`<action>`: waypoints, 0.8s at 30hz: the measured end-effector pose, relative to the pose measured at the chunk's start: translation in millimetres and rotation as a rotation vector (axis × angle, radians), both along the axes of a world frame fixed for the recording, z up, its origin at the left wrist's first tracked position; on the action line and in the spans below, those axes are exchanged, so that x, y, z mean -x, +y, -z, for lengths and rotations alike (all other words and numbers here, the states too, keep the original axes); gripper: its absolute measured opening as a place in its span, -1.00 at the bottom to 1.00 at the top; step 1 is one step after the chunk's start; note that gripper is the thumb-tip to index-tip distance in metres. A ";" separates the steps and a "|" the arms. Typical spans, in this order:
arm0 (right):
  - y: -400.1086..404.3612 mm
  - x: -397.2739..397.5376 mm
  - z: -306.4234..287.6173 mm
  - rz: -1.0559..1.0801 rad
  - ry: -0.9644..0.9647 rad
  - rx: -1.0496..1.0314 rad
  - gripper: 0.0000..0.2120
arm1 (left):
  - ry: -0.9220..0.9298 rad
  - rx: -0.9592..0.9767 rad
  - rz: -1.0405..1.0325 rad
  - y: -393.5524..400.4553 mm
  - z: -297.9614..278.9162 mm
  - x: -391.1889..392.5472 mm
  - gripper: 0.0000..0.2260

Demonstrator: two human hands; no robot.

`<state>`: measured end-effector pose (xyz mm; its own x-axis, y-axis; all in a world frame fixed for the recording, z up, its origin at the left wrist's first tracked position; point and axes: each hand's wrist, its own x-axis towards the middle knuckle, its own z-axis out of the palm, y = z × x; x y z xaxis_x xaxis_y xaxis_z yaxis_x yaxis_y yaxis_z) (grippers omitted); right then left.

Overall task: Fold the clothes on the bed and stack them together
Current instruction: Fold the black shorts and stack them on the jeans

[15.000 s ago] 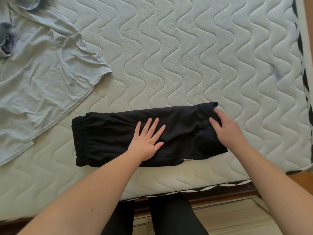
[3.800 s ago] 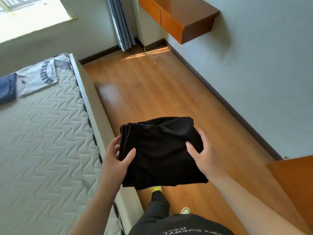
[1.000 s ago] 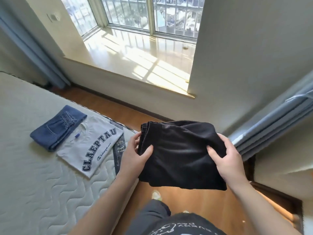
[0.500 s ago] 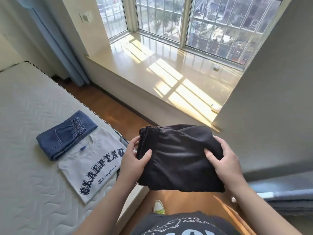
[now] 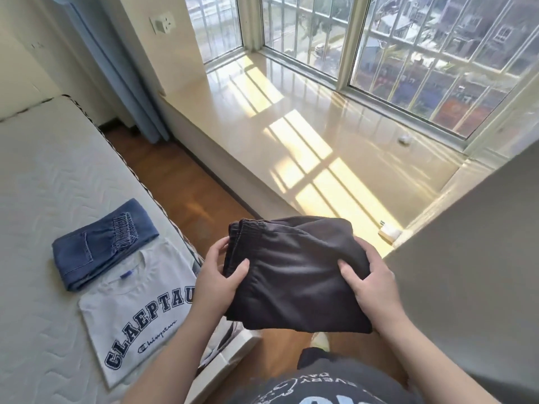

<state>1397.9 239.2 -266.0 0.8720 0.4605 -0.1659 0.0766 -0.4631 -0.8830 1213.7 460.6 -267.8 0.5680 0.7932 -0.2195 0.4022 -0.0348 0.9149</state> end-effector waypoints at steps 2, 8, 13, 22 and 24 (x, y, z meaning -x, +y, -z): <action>10.2 -28.7 1.6 -0.024 0.031 -0.022 -0.55 | -0.015 0.012 -0.031 5.2 0.4 -20.9 -0.51; 64.8 -81.2 -1.9 -0.152 0.041 -0.001 -0.56 | -0.061 0.030 -0.158 30.6 0.0 -49.7 -0.56; 128.7 -106.1 7.2 -0.231 0.065 0.011 -0.54 | -0.076 0.065 -0.254 74.3 8.8 -58.4 -0.54; 277.7 -137.4 12.5 -0.435 0.058 0.041 -0.53 | -0.116 0.139 -0.341 191.1 24.4 -55.7 -0.52; 308.3 -139.1 11.7 -0.464 0.054 0.047 -0.53 | -0.104 0.133 -0.353 216.4 22.7 -54.0 -0.52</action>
<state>1536.9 547.6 -277.7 0.5650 0.7908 -0.2353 0.2401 -0.4304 -0.8701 1267.6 676.9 -290.5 0.2897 0.9124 -0.2891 0.2729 0.2107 0.9387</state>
